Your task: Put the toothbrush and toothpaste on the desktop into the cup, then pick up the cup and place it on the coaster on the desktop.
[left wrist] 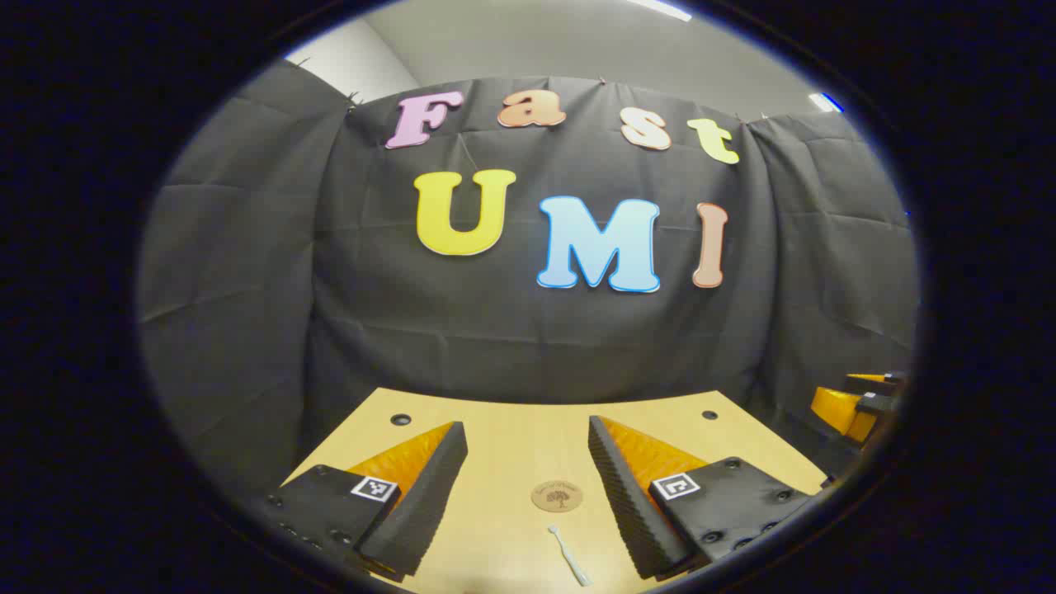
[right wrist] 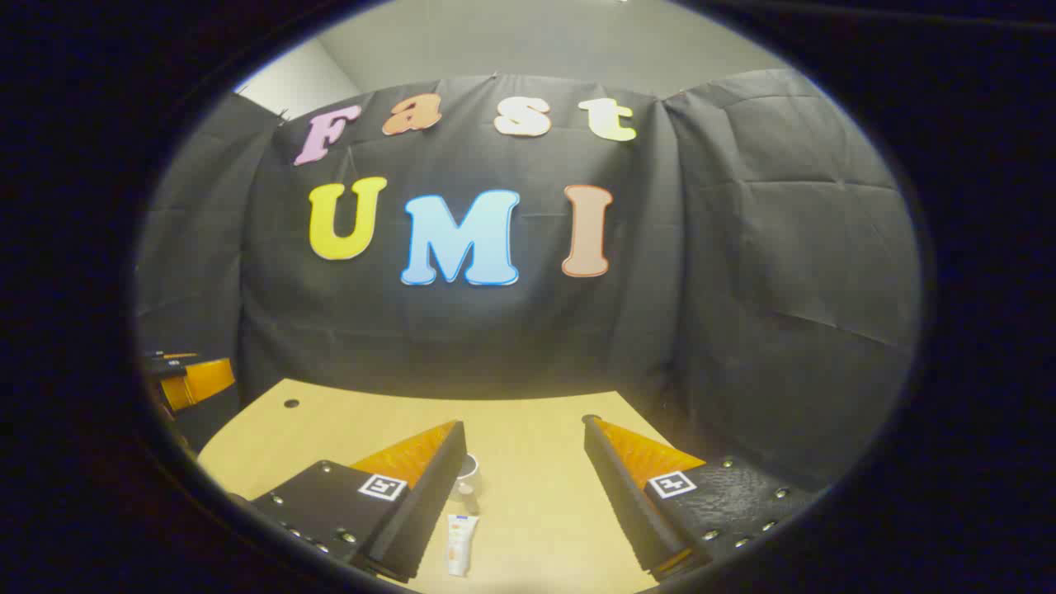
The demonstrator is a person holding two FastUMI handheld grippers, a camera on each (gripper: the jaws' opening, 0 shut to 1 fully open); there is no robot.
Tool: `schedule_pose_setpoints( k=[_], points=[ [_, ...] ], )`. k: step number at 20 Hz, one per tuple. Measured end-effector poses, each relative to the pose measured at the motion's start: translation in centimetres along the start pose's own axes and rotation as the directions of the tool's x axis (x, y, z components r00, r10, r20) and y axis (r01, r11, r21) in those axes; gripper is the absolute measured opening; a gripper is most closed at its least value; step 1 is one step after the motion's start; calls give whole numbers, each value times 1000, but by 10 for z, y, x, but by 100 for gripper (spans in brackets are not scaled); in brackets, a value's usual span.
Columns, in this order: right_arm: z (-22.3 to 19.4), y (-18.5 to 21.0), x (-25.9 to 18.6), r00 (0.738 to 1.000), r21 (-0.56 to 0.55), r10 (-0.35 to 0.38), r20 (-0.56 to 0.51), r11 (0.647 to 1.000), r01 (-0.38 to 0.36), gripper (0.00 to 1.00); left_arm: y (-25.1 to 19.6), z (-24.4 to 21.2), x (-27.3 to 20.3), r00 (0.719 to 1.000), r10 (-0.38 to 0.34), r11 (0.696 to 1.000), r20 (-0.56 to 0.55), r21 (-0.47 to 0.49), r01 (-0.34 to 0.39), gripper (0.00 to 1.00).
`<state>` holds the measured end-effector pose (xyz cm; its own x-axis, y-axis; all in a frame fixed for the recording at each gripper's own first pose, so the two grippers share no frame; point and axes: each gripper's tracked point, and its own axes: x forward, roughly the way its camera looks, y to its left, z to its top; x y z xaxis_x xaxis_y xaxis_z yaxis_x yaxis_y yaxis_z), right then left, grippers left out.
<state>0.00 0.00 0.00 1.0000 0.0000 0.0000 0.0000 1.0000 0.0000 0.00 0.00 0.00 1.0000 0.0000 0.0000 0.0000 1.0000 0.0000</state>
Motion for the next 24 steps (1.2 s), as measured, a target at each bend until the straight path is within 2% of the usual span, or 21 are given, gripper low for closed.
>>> schedule_pose_setpoints(
  k=[4, 7, 8, 9, 15, 16, 18, 19, 24],
  points=[
    [-5, 12, 17, 997, -8, 72, -31, 997, -72, 91, -8, -7, 9, 1000, 21, 1000, -16, 7, -21, 94],
    [-5, 18, 23, 995, -3, 99, -29, 995, -99, 91, -7, -7, 14, 999, 36, 999, -12, 20, -36, 96],
    [-3, 18, 25, 994, -4, 105, -28, 994, -105, 91, -9, -6, 14, 999, 36, 999, -12, 18, -36, 94],
    [-4, 18, 26, 994, -7, 108, -28, 994, -108, 91, -11, -6, 14, 999, 33, 999, -12, 19, -33, 96],
    [-5, 19, 28, 994, 2, 107, -22, 994, -107, 91, -18, -5, 23, 1000, 11, 999, -14, 38, -10, 94],
    [-6, 19, 29, 994, -3, 104, -26, 995, -104, 91, -18, -8, 25, 1000, 6, 999, -23, 36, -5, 96],
    [-13, 20, 29, 994, -14, 100, -42, 995, -101, 91, -21, -18, 30, 998, -5, 1000, -56, 29, 7, 94],
    [-19, 22, 31, 993, -13, 105, -60, 994, -106, 91, -22, -23, 32, 997, -10, 1000, -77, 26, 12, 96],
    [-47, 35, 40, 977, 13, 142, -159, 990, -142, 91, -28, -58, 39, 982, -29, 999, -186, 38, 37, 96]
  ],
)
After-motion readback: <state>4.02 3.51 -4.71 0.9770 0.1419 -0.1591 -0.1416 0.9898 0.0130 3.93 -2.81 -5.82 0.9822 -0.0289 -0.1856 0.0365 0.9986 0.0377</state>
